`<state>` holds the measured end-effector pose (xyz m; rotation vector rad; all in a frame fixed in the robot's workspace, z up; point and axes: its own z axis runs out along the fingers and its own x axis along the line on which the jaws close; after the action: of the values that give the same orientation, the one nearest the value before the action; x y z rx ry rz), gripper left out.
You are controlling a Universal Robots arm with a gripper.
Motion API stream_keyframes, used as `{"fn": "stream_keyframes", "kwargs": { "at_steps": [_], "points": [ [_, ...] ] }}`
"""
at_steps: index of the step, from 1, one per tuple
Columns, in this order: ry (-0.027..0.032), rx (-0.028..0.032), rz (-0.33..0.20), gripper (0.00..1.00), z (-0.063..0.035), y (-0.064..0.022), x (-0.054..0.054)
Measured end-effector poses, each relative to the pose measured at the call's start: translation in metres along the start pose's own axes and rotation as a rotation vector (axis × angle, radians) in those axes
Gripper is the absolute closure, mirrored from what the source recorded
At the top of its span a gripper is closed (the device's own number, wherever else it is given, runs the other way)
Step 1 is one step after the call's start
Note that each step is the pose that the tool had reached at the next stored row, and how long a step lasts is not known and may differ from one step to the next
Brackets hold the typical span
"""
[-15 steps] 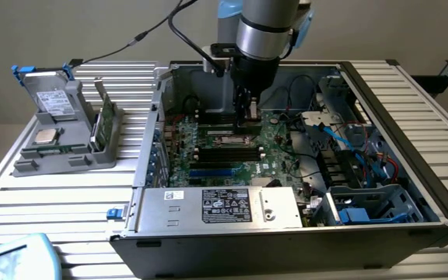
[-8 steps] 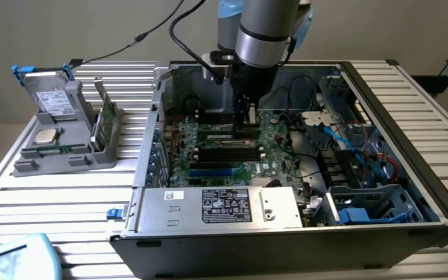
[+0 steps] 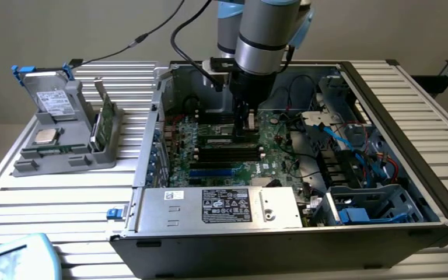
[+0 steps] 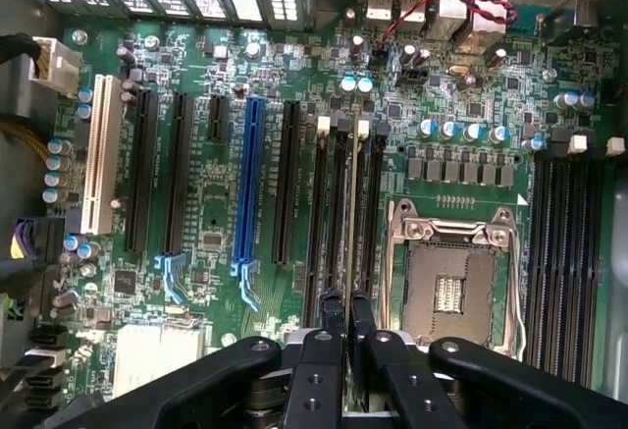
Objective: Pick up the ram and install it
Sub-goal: 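Insert the ram into the slot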
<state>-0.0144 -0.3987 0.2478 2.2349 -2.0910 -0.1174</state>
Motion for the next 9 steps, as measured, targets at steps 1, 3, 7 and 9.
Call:
{"fn": "stream_keyframes", "kwargs": {
  "at_steps": [1, 3, 7, 9],
  "points": [
    [0.0016, 0.0, 0.002, 0.86, 0.0001, -0.0001, 0.0],
    [0.0134, -0.001, 0.008, 0.86, 0.0001, -0.0002, 0.0],
    [0.0256, -0.0019, 0.019, 0.86, 0.0003, -0.001, 0.0001],
    [0.0248, -0.0019, 0.024, 0.86, 0.0018, -0.002, 0.0002]
  ]
}}
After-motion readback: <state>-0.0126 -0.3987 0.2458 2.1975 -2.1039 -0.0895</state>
